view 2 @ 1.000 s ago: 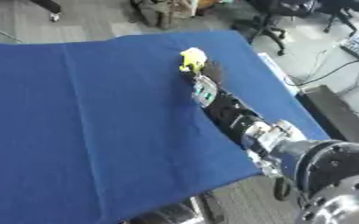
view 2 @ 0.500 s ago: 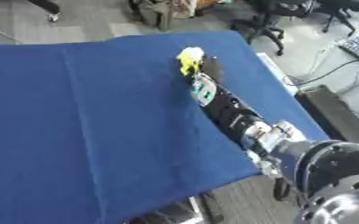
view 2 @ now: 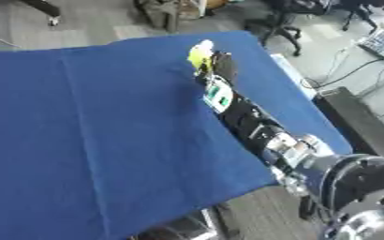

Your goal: Pick up the objects with one hand, pass them to the other hand, and then place them into the box on the other side of the table.

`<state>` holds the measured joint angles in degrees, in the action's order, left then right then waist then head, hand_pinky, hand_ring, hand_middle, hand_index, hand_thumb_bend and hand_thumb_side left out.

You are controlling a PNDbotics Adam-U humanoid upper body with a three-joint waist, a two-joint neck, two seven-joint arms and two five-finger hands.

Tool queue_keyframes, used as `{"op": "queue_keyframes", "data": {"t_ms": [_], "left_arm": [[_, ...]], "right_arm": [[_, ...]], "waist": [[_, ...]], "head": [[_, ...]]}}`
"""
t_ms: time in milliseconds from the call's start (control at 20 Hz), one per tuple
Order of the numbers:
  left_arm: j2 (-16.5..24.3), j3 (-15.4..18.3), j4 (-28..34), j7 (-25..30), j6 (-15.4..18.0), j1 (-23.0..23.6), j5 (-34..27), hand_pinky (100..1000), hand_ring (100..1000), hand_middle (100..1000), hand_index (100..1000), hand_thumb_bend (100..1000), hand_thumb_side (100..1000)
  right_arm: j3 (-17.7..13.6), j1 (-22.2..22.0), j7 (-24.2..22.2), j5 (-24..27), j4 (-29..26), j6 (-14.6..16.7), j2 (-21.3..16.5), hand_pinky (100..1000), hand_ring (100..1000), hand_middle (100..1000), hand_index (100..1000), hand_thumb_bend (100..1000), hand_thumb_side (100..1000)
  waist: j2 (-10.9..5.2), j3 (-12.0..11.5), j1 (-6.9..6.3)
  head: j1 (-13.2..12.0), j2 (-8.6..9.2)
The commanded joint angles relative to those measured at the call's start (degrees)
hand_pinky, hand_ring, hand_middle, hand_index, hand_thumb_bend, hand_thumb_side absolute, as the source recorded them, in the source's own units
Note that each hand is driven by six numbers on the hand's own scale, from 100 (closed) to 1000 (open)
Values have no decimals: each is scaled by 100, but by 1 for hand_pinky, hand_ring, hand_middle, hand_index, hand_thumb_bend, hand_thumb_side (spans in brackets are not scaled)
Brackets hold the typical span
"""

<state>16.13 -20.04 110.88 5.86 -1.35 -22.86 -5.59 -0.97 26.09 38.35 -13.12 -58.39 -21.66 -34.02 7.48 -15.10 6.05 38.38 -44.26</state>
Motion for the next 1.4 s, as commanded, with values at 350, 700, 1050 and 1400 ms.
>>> {"op": "queue_keyframes", "data": {"t_ms": [350,700,1050,1400], "left_arm": [[-97,190,-209,-236,58,184,74,905,616,589,791,129,905],[-178,244,-391,-336,79,134,150,903,621,594,790,113,897],[-253,187,-601,-278,79,57,301,908,625,601,791,108,901],[-245,37,-730,-72,126,12,401,913,630,608,799,111,901]], "right_arm": [[403,-500,-498,-173,-2664,184,-100,593,679,288,151,100,100],[968,-834,-1382,-391,-4808,357,161,596,677,288,158,100,100],[1510,-916,-2112,-454,-5608,801,749,596,680,287,159,100,100],[2063,-922,-2741,-486,-5620,1439,1051,593,684,286,155,100,122]], "waist": [[-426,508,-218],[-590,808,-401],[-605,964,-511],[-577,1000,-505]], "head": [[-545,15],[-1363,15],[-2234,15],[-3031,15]]}}
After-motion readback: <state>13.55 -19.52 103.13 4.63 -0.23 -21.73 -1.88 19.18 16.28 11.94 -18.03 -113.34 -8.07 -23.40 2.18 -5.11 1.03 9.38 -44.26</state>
